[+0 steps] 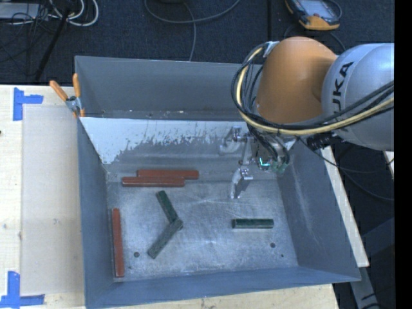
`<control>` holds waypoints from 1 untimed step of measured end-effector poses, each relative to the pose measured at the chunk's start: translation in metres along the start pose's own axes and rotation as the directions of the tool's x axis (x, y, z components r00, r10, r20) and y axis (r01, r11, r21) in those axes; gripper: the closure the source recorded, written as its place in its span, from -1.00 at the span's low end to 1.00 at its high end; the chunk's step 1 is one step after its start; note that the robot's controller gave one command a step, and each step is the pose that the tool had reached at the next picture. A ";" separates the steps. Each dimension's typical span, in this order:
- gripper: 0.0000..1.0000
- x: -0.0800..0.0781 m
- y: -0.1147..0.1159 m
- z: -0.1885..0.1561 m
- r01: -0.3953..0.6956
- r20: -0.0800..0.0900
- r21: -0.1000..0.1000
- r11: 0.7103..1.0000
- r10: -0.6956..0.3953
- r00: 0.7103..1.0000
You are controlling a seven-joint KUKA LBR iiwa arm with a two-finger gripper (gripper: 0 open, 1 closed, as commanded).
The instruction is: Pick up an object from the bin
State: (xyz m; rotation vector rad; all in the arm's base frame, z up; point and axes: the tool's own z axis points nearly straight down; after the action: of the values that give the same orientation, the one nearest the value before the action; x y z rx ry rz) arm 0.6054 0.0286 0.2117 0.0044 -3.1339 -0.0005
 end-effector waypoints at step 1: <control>-1.00 -0.001 0.000 -0.004 0.000 0.007 0.000 1.000 0.000 1.000</control>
Offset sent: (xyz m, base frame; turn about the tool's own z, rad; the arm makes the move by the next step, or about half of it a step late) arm -0.0657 -0.0610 -0.0389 0.1009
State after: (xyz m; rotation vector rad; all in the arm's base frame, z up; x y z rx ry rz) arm 0.6069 0.0286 0.2158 0.0037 -3.1412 -0.0009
